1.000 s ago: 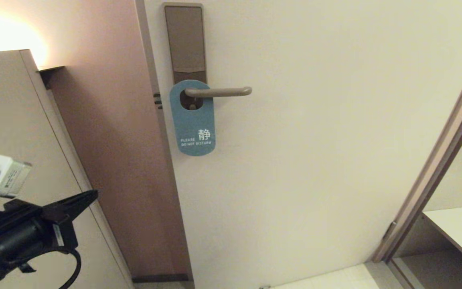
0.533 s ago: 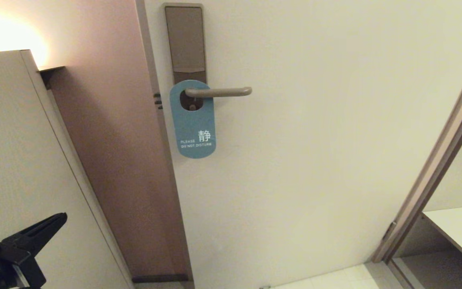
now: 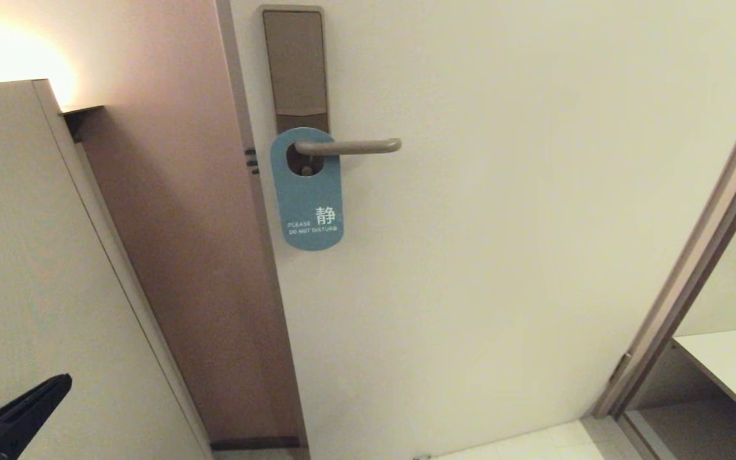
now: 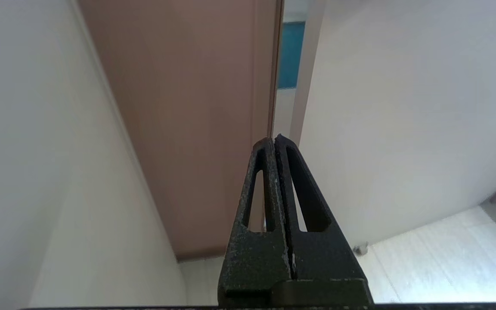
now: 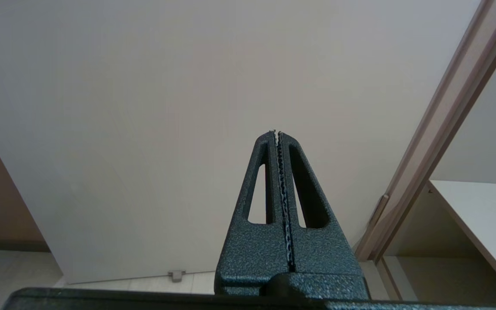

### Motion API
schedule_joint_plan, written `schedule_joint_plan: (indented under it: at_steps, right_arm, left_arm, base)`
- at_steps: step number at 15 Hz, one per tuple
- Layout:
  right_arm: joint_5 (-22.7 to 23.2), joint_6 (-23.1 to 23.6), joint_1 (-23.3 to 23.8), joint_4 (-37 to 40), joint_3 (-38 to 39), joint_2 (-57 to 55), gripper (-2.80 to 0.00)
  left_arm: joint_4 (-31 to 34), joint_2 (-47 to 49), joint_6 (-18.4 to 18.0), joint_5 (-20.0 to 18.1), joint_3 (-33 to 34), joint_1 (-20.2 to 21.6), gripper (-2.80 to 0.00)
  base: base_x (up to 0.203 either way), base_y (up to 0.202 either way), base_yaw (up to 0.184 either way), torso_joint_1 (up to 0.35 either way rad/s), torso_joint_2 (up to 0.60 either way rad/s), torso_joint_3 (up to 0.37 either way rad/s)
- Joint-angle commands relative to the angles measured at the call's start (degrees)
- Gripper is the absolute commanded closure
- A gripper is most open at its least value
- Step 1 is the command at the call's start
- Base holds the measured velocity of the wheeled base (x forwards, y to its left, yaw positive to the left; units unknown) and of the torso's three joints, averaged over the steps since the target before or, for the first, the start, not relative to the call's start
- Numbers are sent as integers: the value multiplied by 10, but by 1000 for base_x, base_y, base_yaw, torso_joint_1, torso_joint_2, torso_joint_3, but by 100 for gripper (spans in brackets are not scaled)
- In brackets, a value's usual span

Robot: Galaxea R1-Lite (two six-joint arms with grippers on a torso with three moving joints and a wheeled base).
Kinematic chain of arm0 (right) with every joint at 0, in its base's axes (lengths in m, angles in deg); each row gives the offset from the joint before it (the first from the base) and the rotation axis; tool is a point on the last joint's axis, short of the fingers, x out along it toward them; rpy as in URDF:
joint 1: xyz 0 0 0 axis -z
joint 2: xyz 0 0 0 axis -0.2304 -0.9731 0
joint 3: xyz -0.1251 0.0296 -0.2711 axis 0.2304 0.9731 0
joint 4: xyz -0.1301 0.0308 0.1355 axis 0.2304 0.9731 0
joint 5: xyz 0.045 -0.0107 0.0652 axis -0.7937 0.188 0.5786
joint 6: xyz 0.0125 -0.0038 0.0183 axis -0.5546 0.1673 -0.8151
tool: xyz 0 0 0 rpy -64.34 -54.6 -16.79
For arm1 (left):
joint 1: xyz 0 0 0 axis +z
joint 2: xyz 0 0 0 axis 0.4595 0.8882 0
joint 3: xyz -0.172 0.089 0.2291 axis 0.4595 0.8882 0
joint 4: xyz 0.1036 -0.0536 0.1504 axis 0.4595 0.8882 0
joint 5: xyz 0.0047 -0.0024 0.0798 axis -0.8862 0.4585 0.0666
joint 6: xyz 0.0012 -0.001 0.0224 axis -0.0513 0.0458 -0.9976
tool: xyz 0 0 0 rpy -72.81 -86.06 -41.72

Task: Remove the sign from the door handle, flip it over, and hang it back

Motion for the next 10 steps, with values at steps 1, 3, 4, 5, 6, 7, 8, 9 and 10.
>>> schedule_joint_plan:
  at_steps: [1, 3, 4, 5, 6, 7, 8, 9, 10]
  right_arm:
    - [1, 0, 0, 0, 0, -1, 0]
    - [1, 0, 0, 0, 0, -1, 0]
    - [1, 0, 0, 0, 0, -1, 0]
    - [1, 0, 0, 0, 0, -1, 0]
    - [1, 0, 0, 0, 0, -1, 0]
    - [1, 0, 0, 0, 0, -1, 0]
    - [1, 0, 0, 0, 0, -1, 0]
    - [1, 0, 0, 0, 0, -1, 0]
    - [1, 0, 0, 0, 0, -1, 0]
  left_arm:
    - [33, -69, 0, 2, 5, 0, 0]
    - [100, -135, 0, 4, 6, 0, 0]
    - [137, -169, 0, 5, 5, -1, 0]
    - [169, -198, 0, 5, 5, -1, 0]
    - [201, -228, 0, 5, 5, -1, 0]
    - [230, -253, 0, 5, 6, -1, 0]
    - [249, -262, 0, 7, 9, -1, 0]
    - [248, -262, 1, 12, 10, -1, 0]
    - [248, -263, 1, 12, 11, -1, 0]
  base:
    - [0, 0, 0, 0, 0, 0]
    - [0, 0, 0, 0, 0, 0]
    - [0, 0, 0, 0, 0, 0]
    - [0, 0, 0, 0, 0, 0]
    - [0, 0, 0, 0, 0, 0]
    - [0, 0, 0, 0, 0, 0]
    - [0, 0, 0, 0, 0, 0]
    - [0, 0, 0, 0, 0, 0]
    - [0, 0, 0, 0, 0, 0]
